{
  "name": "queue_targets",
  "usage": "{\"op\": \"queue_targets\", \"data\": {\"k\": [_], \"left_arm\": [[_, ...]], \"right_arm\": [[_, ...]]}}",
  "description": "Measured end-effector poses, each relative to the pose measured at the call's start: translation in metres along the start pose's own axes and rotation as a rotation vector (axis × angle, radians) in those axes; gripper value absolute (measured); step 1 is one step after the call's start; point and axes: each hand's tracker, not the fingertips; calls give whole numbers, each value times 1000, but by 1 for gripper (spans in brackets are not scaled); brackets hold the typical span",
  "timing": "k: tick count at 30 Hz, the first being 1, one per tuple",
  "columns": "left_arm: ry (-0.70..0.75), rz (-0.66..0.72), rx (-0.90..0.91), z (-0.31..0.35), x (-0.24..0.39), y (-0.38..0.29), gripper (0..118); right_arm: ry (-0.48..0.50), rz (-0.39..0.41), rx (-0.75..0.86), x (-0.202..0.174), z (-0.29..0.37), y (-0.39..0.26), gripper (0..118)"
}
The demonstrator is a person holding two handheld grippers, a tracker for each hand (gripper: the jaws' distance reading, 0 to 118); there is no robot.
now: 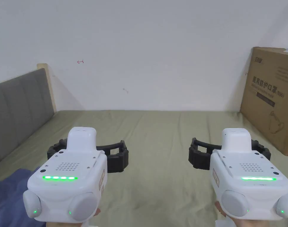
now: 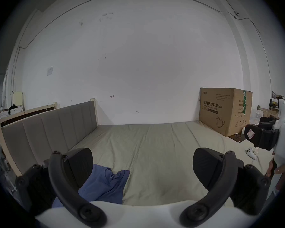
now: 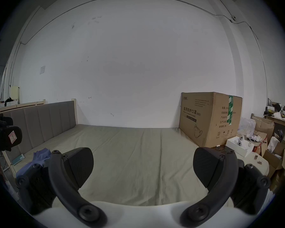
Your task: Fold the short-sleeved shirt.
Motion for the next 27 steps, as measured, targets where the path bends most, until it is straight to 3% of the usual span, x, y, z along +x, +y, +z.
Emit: {"op": "queue_targets", "data": {"k": [27], "left_arm": [[-5, -4, 37, 4, 0, 0, 118]], "right_arm": [[7, -10, -21, 3, -5, -6, 118]]}}
